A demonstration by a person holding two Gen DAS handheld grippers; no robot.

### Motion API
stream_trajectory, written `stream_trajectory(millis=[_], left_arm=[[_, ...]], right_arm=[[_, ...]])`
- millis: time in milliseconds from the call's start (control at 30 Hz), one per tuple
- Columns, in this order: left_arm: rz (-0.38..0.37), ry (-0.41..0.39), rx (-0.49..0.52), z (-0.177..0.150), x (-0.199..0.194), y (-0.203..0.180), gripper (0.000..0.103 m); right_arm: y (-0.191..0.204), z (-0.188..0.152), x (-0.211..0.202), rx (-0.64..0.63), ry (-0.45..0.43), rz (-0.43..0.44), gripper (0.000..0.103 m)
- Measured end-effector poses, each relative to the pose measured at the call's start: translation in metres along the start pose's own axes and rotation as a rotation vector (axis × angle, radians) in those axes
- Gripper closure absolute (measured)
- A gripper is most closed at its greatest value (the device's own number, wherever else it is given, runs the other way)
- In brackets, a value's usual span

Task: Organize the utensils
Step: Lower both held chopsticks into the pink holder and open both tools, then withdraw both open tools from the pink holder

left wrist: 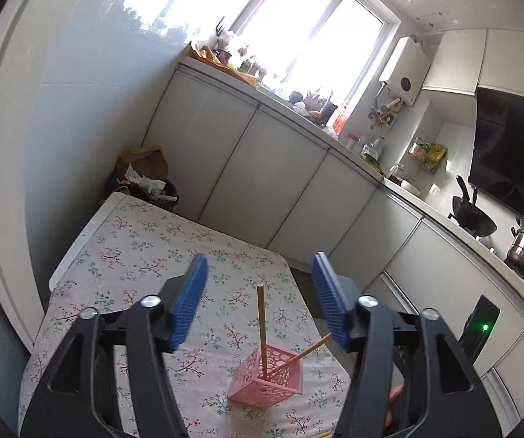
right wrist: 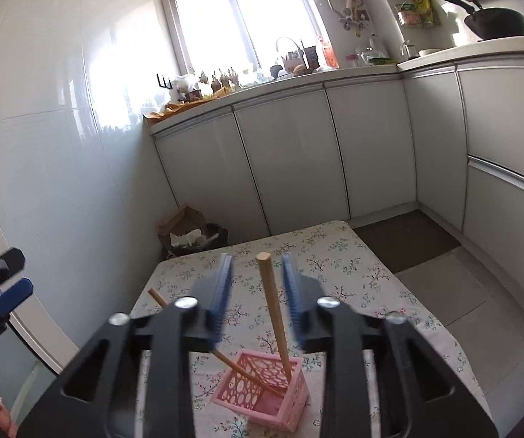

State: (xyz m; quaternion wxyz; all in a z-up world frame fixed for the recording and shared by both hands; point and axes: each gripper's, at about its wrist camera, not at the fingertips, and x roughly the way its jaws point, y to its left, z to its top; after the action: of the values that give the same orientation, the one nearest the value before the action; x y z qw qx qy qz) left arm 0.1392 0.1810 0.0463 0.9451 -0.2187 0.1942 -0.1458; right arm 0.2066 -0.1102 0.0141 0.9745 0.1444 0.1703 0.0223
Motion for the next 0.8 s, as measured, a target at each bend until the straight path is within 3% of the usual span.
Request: stream_trajectory(millis=[100, 200, 267, 333, 367, 467, 633, 800], left_arm=[[0.000, -0.006, 0.002, 0.002, -0.005, 0.000, 0.040], [-0.003, 0.002, 0.011, 0.001, -0.008, -0.002, 0.035], [-0.014, 0.009, 0.017, 0.000, -0.010, -0.005, 0.024], [-0.020, 0.016, 0.031, -0.002, -0.011, -0.009, 0.013], [-0.019, 0.013, 0.034, -0.003, -0.012, -0.011, 0.007], [-0.025, 0.022, 0.053, -0.007, -0.013, -0.018, 0.007], [-0.070, 0.136, 0.097, -0.017, 0.000, -0.026, 0.007], [-0.086, 0.273, 0.242, -0.045, 0.018, -0.050, 0.007]], right_arm=[[0.000, 0.000, -0.011, -0.003, -0.006, -0.022, 0.051], [-0.004, -0.001, -0.025, 0.011, -0.024, -0.058, 0.029], [-0.009, -0.002, -0.037, 0.030, -0.048, -0.079, 0.015], [-0.015, -0.004, -0.047, 0.047, -0.057, -0.095, 0.009], [-0.019, -0.006, -0.051, 0.054, -0.055, -0.101, 0.008], [-0.029, -0.013, -0.063, 0.063, -0.029, -0.113, 0.007], [-0.050, -0.037, -0.090, 0.051, 0.024, -0.142, 0.007], [-0.081, -0.077, -0.121, 0.041, 0.109, -0.205, 0.007]])
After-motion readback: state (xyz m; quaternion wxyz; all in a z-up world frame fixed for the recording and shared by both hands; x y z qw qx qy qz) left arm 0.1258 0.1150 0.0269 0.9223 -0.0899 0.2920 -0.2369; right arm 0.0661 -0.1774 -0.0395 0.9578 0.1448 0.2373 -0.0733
